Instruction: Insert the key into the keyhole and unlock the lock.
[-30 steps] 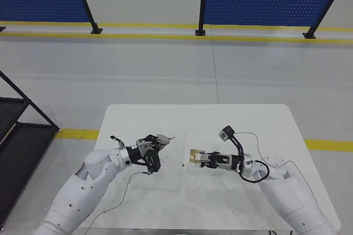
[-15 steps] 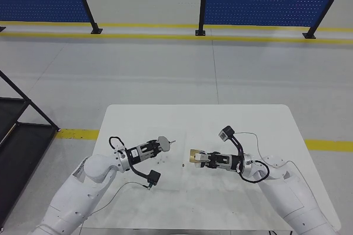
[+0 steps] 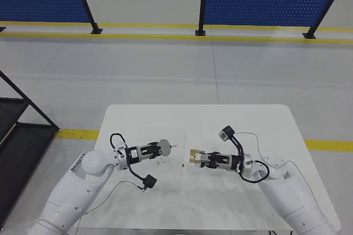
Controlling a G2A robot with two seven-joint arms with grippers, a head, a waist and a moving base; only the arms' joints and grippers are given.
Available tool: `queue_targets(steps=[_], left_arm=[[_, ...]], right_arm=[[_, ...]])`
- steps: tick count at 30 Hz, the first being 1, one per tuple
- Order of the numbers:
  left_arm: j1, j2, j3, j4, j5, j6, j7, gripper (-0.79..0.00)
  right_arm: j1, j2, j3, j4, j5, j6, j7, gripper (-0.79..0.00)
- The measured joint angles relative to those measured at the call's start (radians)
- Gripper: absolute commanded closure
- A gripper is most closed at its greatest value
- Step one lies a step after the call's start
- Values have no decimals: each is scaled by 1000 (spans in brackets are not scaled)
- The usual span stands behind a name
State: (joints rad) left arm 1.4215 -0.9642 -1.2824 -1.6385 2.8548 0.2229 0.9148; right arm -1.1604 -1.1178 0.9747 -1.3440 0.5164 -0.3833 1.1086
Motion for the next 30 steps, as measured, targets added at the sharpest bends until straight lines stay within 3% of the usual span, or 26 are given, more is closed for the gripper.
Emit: queue_targets(steps=[5,9,14,30], left_arm=[[-65,10,6,65,-18,114,229,0],[-125,8,26,134,-64,142,319,0],[-179,1,62,190,-145,142,366,0],[-152,1,62,174,-204,178,317,0]], right_arm=[[0,0,0,0,0,0,0,0],[0,0,0,0,0,0,0,0],[0,0,0,0,0,0,0,0],[-11,0,-9,-53,-37,-12,1,0]])
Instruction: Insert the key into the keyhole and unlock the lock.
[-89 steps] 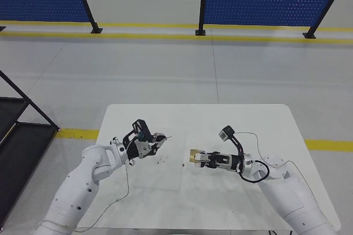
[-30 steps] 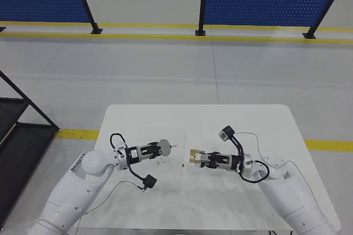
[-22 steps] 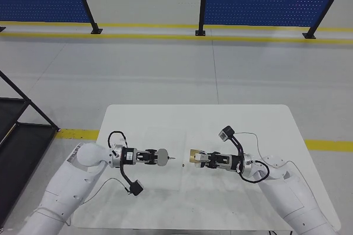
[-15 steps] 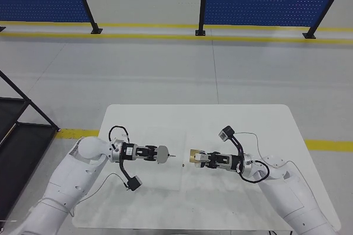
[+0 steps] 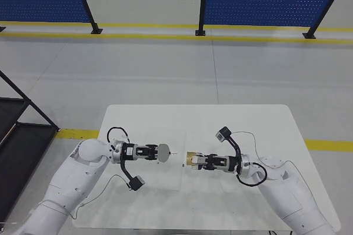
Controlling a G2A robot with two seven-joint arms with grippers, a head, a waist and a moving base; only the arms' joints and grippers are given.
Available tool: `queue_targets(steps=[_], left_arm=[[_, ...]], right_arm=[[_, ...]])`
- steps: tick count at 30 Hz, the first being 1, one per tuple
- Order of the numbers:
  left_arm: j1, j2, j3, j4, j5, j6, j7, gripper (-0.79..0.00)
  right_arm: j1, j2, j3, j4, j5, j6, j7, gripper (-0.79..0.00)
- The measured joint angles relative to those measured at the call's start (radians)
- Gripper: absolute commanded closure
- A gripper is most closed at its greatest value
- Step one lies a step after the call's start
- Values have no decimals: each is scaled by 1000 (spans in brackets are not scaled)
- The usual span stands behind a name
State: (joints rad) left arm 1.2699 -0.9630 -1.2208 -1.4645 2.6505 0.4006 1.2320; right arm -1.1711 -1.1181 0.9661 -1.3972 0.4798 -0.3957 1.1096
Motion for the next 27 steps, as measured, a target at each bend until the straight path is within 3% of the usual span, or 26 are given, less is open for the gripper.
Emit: queue_targets(steps=[11,27], left_arm=[[26,2,7,-8,-49,53,-2,0],[19,4,30,-10,-56,58,-4,0]], right_arm=[[-2,-12,-16,4,87,-11,8,0],[16,-26,-31,25,60,-24,-29,0]])
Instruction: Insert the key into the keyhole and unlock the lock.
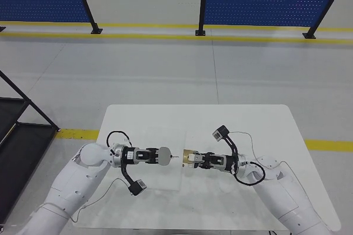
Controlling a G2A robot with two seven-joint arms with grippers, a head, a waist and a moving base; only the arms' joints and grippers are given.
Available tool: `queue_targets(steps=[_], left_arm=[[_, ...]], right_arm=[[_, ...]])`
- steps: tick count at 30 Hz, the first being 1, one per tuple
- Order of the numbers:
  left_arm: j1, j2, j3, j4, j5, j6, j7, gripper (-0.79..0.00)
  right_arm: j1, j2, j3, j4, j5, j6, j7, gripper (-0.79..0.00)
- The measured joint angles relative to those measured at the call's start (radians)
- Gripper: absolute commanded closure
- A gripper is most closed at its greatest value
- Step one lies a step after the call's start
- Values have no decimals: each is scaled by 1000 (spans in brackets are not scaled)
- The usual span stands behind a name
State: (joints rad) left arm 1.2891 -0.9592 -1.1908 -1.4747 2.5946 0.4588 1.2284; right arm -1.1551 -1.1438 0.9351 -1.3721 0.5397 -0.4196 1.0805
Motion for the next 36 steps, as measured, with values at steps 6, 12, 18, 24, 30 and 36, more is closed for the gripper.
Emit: queue_targets(steps=[6,12,18,24,30,36], left_arm=[[-6,0,10,-4,15,-2,-17,0],[-12,0,17,-3,27,-6,-29,0],[-18,0,25,-3,38,-6,-41,0],[-26,1,31,3,43,-9,-48,0],[-32,2,37,6,48,-13,-52,0],[-36,3,41,8,44,-13,-49,0]], right_arm=[[4,-3,-2,4,-11,0,-4,0],[6,-5,-4,5,-20,-1,-4,0],[6,-7,-4,5,-26,-4,-4,0],[5,-9,-3,3,-31,-5,-2,0],[5,-9,0,2,-34,-6,1,0],[4,-10,0,-1,-42,-3,3,0]])
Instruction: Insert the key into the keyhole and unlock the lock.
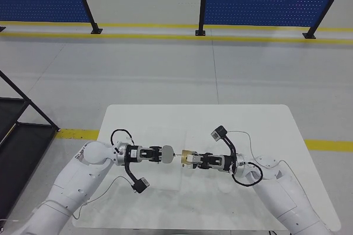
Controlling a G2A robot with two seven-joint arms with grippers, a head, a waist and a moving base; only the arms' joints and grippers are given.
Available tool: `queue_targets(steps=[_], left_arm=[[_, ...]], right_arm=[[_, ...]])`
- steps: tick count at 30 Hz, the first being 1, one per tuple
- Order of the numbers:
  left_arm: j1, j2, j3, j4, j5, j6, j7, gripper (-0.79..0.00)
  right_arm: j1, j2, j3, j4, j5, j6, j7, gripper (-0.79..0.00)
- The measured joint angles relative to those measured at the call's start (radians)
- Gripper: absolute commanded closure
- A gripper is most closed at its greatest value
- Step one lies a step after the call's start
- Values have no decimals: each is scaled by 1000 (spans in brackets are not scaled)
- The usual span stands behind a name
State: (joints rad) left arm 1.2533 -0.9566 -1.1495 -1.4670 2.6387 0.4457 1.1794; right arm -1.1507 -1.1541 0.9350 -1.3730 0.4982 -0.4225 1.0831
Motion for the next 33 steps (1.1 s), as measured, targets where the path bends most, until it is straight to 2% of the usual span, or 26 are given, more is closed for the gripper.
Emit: queue_targets(steps=[16,33], left_arm=[[-1,4,9,-1,6,7,7,0],[15,19,-5,-21,-37,14,108,0]], right_arm=[[-5,-1,8,1,-5,0,10,0],[83,5,-2,25,18,74,265,0]])
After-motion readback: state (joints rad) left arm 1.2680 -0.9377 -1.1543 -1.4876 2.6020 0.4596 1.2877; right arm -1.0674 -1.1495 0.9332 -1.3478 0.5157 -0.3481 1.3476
